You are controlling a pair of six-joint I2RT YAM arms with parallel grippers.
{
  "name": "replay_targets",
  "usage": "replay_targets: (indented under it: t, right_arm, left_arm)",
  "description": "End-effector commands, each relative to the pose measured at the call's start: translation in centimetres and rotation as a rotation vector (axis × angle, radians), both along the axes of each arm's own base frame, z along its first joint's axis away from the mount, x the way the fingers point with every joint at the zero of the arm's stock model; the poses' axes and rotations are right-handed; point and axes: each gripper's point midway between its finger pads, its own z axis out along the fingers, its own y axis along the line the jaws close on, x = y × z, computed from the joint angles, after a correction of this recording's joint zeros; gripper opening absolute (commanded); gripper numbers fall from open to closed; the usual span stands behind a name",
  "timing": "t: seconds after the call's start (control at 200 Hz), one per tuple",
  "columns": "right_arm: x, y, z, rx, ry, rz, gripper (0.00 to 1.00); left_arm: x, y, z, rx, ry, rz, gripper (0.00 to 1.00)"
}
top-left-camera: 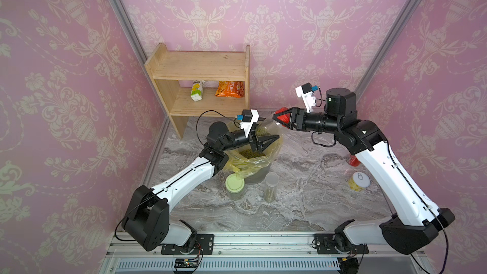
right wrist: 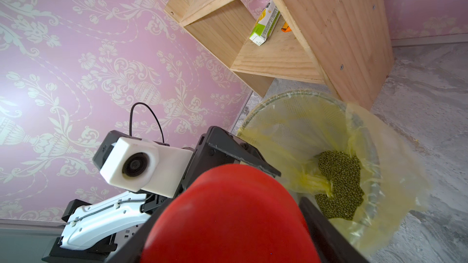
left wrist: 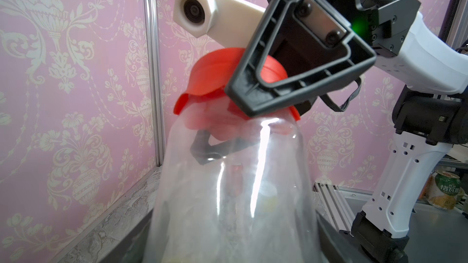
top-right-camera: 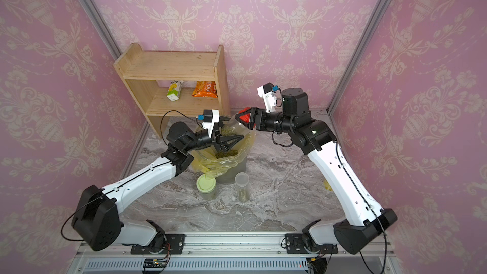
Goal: Empty moldy mung beans from jars
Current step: Pick up the jar from the center of the board.
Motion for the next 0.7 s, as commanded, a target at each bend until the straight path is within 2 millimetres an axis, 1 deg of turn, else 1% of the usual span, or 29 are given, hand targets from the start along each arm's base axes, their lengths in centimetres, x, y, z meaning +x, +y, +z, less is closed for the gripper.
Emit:
replay_targets:
  t: [0.0,0.12,0.175,0.21,0.32,0.505,0.695]
  right_arm:
    - [-0.2,0.79,1.18,0.055,-0.027,0.026,0.45]
    - [-0.24,0.99,1.41,0.06,-0.032,0.031,0.45]
    - [-0.19,1.09,1.27,0.058,-0.031,0.032,0.44]
    - [-0.13,1.06,1.27,0.056,-0.031,0.029,0.44]
    - [0.0,1.13,1.11,0.054,-0.028,0.027,0.44]
    - [0.31,0.97,0.96,0.045,-0.029,0.009,0.45]
    - [0.69,1.21,1.0,0.065,-0.018,0.004,0.49]
  left_arm:
    - [-0.63,-0.16,1.28,-0.015,-0.033,-0.041,0.74]
    - [-0.64,-0.18,1.22,-0.01,-0.034,-0.041,0.63]
    - [-0.72,-0.21,1.2,-0.005,-0.033,-0.045,0.56]
    - [-0.8,-0.29,1.06,0.004,-0.028,-0.054,0.52]
    - [-0.88,-0.38,0.85,0.023,-0.02,-0.061,0.46]
    - [-0.95,-0.29,0.81,0.039,-0.023,-0.053,0.41]
    - [-0.75,-0.24,0.69,0.054,-0.019,-0.041,0.38]
